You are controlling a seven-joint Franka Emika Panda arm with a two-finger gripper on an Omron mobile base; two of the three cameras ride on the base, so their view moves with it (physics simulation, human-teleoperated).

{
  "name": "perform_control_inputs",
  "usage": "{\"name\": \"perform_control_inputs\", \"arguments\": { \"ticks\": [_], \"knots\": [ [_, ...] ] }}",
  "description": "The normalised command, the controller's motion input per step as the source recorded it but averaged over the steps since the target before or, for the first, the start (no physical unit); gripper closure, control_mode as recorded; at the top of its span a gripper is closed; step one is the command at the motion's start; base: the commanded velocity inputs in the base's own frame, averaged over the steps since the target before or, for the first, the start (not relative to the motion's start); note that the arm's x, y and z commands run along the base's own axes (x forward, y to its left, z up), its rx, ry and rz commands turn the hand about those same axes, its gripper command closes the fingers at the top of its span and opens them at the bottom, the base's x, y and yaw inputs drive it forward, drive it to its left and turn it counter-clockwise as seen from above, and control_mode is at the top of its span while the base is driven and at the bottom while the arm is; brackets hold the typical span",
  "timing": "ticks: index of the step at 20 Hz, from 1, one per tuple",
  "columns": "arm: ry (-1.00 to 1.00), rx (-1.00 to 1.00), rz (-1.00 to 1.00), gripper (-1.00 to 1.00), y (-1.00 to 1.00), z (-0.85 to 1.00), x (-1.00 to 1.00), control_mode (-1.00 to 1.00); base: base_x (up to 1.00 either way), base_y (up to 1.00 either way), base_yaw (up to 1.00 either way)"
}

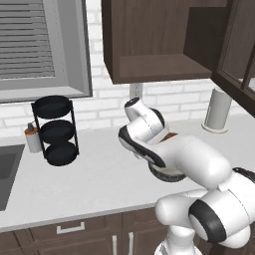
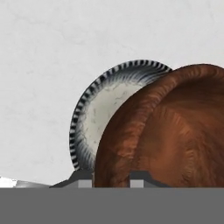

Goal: Pick up the bowls on the counter and stack them on top of one another in the open cabinet. Place the smaller bowl on top of the larger bowl.

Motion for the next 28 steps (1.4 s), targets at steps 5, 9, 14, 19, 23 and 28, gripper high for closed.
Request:
{"name": "perform_control_inputs", "arguments": {
  "ticks": [5,9,14,19,23,28],
  "knots": [
    [0.01,0.0,0.0,1.0,-0.14,-0.37,-0.03,-1.0,0.0,0.0,0.0],
    [0.0,-0.01,0.0,1.0,-0.33,-0.3,-0.03,-1.0,0.0,0.0,0.0],
    [0.0,0.0,0.0,1.0,-0.1,-0.26,0.0,-1.0,0.0,0.0,0.0],
    [0.0,0.0,0.0,1.0,0.0,-0.13,0.0,-1.0,0.0,0.0,0.0],
    [0.0,0.0,0.0,-1.0,0.0,0.0,0.0,-1.0,0.0,0.0,0.0],
    [-0.01,0.0,0.0,-1.0,0.03,0.32,-0.13,-1.0,0.0,0.0,0.0]
  ]
}}
